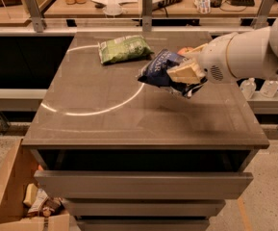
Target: Move blue chip bag near green jalapeno chip bag
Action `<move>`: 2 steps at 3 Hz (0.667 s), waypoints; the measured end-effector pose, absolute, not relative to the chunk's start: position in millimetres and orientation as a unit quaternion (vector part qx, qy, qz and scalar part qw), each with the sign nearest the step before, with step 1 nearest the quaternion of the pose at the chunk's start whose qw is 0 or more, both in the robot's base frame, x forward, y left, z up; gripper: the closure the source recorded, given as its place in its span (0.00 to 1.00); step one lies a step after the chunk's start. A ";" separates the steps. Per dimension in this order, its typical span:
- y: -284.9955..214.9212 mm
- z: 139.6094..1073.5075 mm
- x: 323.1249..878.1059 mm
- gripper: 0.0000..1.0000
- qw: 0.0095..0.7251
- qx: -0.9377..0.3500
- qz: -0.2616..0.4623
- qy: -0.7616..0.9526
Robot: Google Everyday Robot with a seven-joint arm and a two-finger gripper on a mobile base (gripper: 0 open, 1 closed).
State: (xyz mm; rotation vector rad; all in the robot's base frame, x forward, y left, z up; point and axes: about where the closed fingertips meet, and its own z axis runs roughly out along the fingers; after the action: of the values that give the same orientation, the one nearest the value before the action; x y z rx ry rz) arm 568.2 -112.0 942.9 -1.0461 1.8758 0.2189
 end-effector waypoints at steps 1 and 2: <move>-111.9 942.9 568.2 1.00 0.472 -0.427 0.089 0.766; -110.9 943.2 586.8 1.00 0.491 -0.405 0.080 0.767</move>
Offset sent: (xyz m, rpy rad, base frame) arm 0.0558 -0.0025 -0.0020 0.0695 -0.0939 -0.1458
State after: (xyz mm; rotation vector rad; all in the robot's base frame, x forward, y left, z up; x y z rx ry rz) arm 586.8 -110.9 943.2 -0.9838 1.8616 0.1937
